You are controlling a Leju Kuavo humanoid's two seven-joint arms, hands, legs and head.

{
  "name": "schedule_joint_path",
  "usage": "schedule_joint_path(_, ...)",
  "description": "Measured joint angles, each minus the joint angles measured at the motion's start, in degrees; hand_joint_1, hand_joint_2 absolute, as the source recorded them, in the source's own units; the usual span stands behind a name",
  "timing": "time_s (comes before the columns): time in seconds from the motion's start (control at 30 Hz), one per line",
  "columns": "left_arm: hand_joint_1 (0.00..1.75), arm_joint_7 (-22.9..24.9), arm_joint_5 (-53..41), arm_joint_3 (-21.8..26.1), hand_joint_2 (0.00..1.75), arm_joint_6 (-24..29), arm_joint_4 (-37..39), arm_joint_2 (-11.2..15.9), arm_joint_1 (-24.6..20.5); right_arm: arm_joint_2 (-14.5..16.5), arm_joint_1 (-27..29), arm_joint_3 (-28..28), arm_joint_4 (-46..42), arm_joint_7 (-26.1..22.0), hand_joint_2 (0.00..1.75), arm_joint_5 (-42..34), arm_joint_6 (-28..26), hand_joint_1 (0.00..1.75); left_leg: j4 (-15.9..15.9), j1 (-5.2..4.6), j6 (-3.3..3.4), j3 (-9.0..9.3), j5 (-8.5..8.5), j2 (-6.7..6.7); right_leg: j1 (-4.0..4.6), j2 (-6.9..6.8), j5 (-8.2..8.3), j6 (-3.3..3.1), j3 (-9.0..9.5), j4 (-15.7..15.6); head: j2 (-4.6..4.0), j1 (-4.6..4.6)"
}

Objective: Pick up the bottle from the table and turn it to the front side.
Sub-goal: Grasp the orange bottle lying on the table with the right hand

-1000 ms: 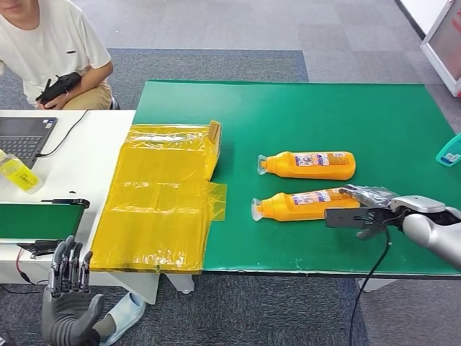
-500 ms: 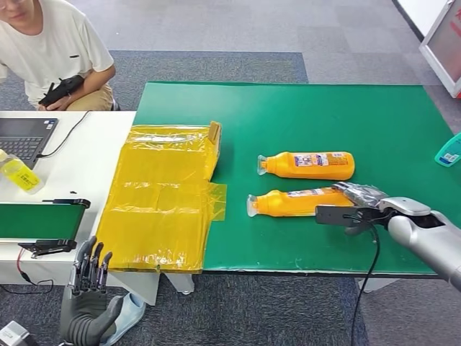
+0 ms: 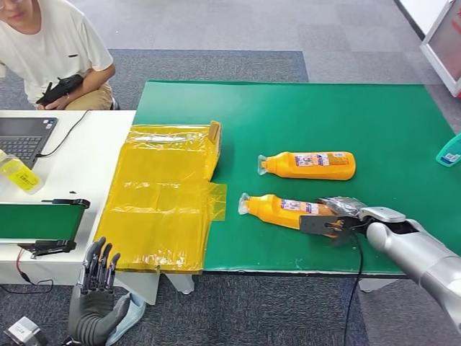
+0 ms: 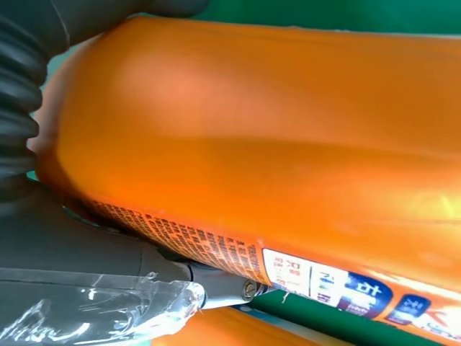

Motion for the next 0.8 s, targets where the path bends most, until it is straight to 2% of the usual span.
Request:
schedule_joint_path(0.13,0.0,0.0,0.0,0.0,1.75,0.0,0.33,0.0,-0.04,0.67,0.0,-0.45,0.78,-0.15,1.75,0.17,-0.06,0.01,0.0,0.0,0.0,0.0,-0.01,0.0,0.0,0.0,0.0,0.0,0.0,0.0,0.0,-0.01)
schedule_joint_path(0.23,0.0,0.01,0.0,0.0,1.75,0.0,0.54,0.0,-0.06,1.18,0.04,-0.86,1.28,-0.49,1.75,0.58,-0.06,1.25,0.0,0.0,-0.01,0.01,0.0,0.0,0.0,0.01,0.0,0.0,0.0,0.0,0.0,-0.01)
schedule_joint_path(0.27,0.0,0.04,0.0,0.0,1.75,0.01,0.6,0.0,-0.07,1.4,0.06,-0.98,1.45,-0.63,1.75,0.79,-0.06,1.58,0.0,0.0,-0.01,0.02,0.0,0.0,0.0,0.01,0.01,-0.01,0.0,0.0,0.0,-0.01)
schedule_joint_path(0.37,0.0,0.17,0.01,0.0,1.75,0.06,0.72,0.0,-0.08,1.95,0.06,-1.25,1.92,-0.98,1.75,1.26,0.07,1.0,0.0,0.01,-0.02,0.05,0.01,0.0,0.01,0.01,0.02,-0.02,0.02,0.0,0.0,-0.02)
schedule_joint_path(0.4,0.0,0.22,0.01,0.0,1.75,0.09,0.77,0.0,-0.07,2.05,0.06,-1.36,2.04,-1.06,1.75,1.33,0.2,0.89,0.0,0.01,-0.02,0.05,0.01,0.0,0.01,0.01,0.02,-0.02,0.03,0.0,0.0,-0.02)
schedule_joint_path(0.7,0.0,0.38,0.17,0.02,1.75,0.15,1.13,0.0,-0.04,2.38,-0.03,-2.48,2.5,-1.26,1.75,1.72,0.57,0.89,0.0,0.0,-0.01,0.05,0.02,0.0,0.0,0.0,0.02,-0.01,0.05,0.0,0.0,-0.01)
schedule_joint_path(0.73,0.0,0.38,0.17,0.02,1.75,0.15,1.14,0.0,-0.04,2.39,-0.05,-2.49,2.51,-1.26,1.75,1.72,0.57,0.84,0.0,0.0,-0.01,0.05,0.02,0.0,0.0,0.0,0.01,-0.01,0.05,0.0,0.0,-0.01)
schedule_joint_path(0.77,0.0,0.38,0.17,0.02,1.75,0.15,1.15,0.0,-0.04,2.41,-0.06,-2.5,2.51,-1.26,1.75,1.72,0.58,0.97,0.0,0.0,-0.01,0.05,0.01,0.0,0.0,0.0,0.01,0.0,0.05,0.0,0.0,-0.01)
schedule_joint_path(0.8,0.0,0.38,0.17,0.02,1.75,0.15,1.15,0.0,-0.04,2.43,-0.07,-2.51,2.52,-1.26,1.75,1.72,0.58,1.19,0.0,0.0,-0.01,0.05,0.01,0.0,0.0,0.0,0.01,0.0,0.05,0.0,0.0,-0.01)
